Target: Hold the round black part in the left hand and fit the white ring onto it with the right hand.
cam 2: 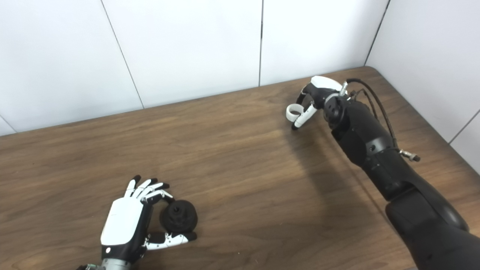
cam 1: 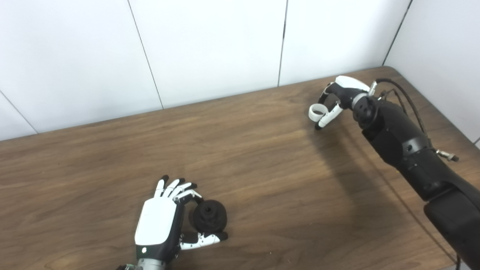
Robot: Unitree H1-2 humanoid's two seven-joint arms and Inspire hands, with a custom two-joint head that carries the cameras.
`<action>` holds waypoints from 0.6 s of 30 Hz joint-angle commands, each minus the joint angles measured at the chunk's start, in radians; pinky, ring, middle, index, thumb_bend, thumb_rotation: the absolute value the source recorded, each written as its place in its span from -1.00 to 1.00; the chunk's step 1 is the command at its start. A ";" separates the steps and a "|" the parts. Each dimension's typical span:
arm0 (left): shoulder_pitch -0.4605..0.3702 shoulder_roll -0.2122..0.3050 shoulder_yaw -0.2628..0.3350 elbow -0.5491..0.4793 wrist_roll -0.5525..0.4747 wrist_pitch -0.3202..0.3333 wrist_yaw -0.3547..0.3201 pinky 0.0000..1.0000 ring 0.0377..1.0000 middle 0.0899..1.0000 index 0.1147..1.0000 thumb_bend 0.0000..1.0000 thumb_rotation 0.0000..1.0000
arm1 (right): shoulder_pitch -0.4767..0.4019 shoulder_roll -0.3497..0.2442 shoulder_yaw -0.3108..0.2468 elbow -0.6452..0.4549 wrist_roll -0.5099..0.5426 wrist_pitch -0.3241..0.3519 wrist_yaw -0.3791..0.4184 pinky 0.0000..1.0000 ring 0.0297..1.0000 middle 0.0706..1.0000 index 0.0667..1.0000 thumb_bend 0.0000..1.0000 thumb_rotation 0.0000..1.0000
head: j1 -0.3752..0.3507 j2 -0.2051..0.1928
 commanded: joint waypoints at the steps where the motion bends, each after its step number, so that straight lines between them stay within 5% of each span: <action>1: 0.041 0.028 0.001 0.037 0.027 0.017 -0.009 1.00 0.76 0.53 -0.17 0.05 -0.89 | -0.046 -0.021 -0.011 -0.020 -0.001 -0.022 -0.033 0.96 1.00 0.84 0.03 0.33 -0.67 | -0.001 0.000; 5: 0.041 0.029 0.002 0.032 0.028 0.021 -0.016 1.00 0.76 0.53 -0.17 0.05 -0.89 | -0.041 -0.013 -0.024 -0.016 0.012 -0.047 -0.066 0.94 1.00 0.78 -0.09 0.06 -0.72 | -0.001 0.000; 18: 0.040 0.027 0.002 0.034 0.029 0.020 -0.012 1.00 0.75 0.53 -0.17 0.05 -0.89 | -0.029 -0.011 -0.028 0.002 0.026 -0.064 -0.108 0.82 0.95 0.71 -0.10 0.04 -0.74 | 0.002 0.003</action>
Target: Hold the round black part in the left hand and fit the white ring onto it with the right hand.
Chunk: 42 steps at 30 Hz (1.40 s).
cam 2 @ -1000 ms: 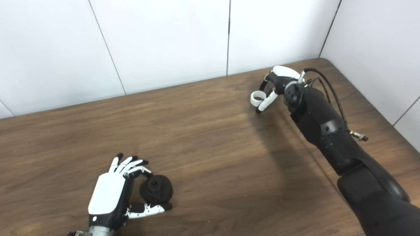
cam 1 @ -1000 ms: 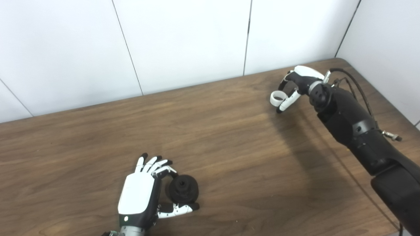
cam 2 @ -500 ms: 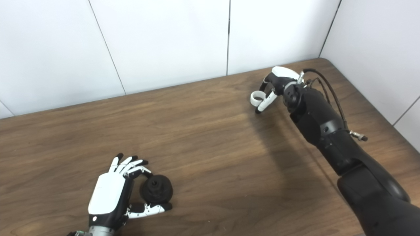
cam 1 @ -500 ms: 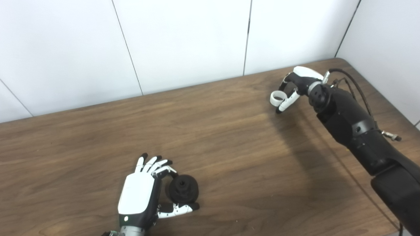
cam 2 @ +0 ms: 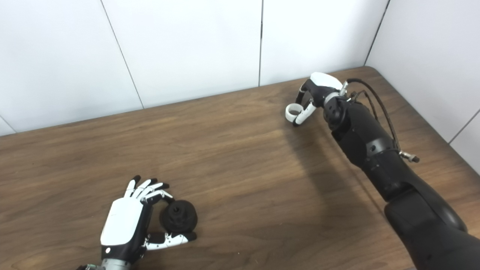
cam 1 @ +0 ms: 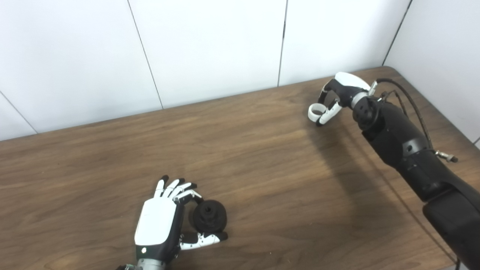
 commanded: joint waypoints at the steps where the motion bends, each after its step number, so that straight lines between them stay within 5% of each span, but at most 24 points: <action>1: 0.039 0.026 0.001 0.033 0.029 0.021 -0.013 1.00 0.75 0.53 -0.17 0.05 -0.89 | -0.032 -0.018 -0.016 -0.018 0.000 -0.014 -0.031 0.82 0.94 0.71 -0.10 0.04 -0.74 | 0.001 0.000; 7: 0.041 0.026 -0.001 0.027 0.036 0.026 -0.017 1.00 0.75 0.53 -0.17 0.05 -0.89 | -0.026 -0.026 -0.013 -0.043 0.005 -0.019 -0.019 0.82 0.93 0.72 -0.10 0.04 -0.74 | 0.006 0.004; 17: 0.042 0.022 -0.006 0.031 0.041 0.026 -0.013 1.00 0.75 0.53 -0.17 0.05 -0.89 | -0.024 -0.038 0.057 -0.252 -0.018 -0.044 0.110 0.90 0.96 0.71 -0.10 0.05 -0.74 | 0.026 0.012; 32: 0.046 0.002 -0.028 0.026 0.059 0.045 -0.016 1.00 0.76 0.53 -0.17 0.05 -0.89 | 0.001 0.036 0.132 -0.528 -0.070 -0.028 0.263 0.95 0.97 0.69 -0.11 0.05 -0.74 | 0.086 0.036; 42: 0.048 -0.021 -0.041 0.023 0.082 0.066 -0.018 1.00 0.77 0.54 -0.17 0.05 -0.89 | 0.056 0.077 0.164 -0.692 -0.101 -0.078 0.303 0.90 0.90 0.65 -0.11 0.05 -0.74 | 0.164 0.077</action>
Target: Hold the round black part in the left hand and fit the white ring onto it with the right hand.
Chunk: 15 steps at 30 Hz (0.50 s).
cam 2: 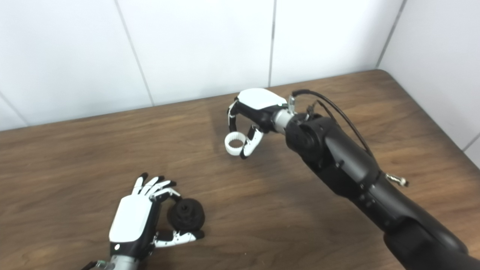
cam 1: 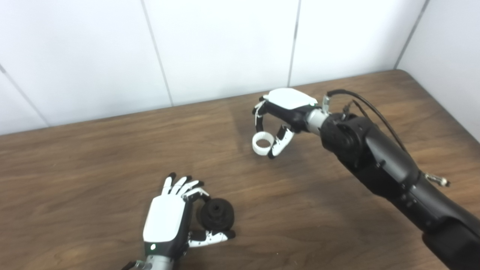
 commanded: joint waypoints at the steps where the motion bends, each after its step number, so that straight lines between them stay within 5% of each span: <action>1: 0.039 -0.001 -0.020 0.032 0.039 0.031 -0.025 1.00 0.77 0.54 -0.17 0.05 -0.89 | -0.032 0.006 -0.012 -0.058 -0.017 -0.021 0.002 0.91 0.90 0.65 -0.11 0.05 -0.74 | 0.021 0.015; 15: 0.021 -0.022 -0.042 0.014 0.051 0.080 -0.058 1.00 0.76 0.54 -0.17 0.04 -0.89 | 0.018 0.059 -0.008 -0.218 -0.032 -0.067 0.105 0.93 0.90 0.69 -0.11 0.05 -0.73 | 0.086 0.094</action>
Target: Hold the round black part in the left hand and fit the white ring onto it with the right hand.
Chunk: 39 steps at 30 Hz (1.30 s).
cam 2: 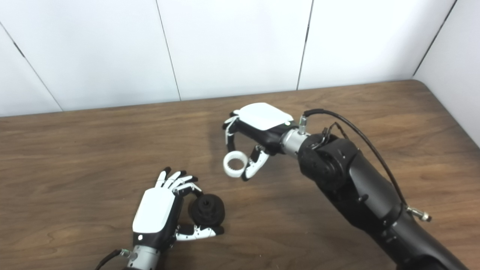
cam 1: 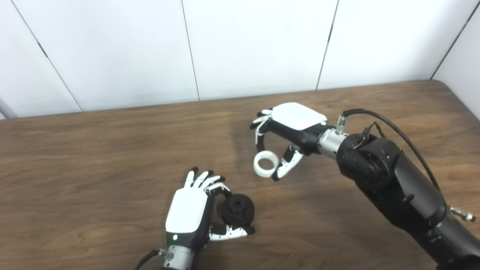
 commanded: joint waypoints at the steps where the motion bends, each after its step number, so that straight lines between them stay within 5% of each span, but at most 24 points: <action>1: 0.019 0.009 -0.017 0.017 0.032 0.024 -0.060 1.00 0.77 0.54 -0.16 0.04 -0.89 | -0.024 -0.002 -0.013 -0.045 -0.011 -0.026 0.003 0.93 0.90 0.69 -0.11 0.05 -0.73 | 0.002 0.006; 13: 0.002 0.001 -0.021 -0.007 0.043 0.055 -0.099 1.00 0.78 0.54 -0.16 0.04 -0.89 | -0.012 0.029 -0.012 -0.069 -0.020 -0.049 0.054 0.98 0.89 0.68 -0.11 0.05 -0.73 | 0.031 0.071; 39: -0.007 -0.012 -0.016 -0.001 0.047 0.061 -0.093 1.00 0.77 0.53 -0.17 0.05 -0.89 | -0.003 0.086 0.022 -0.031 -0.039 -0.092 0.092 0.98 0.93 0.69 -0.11 0.05 -0.73 | 0.053 0.108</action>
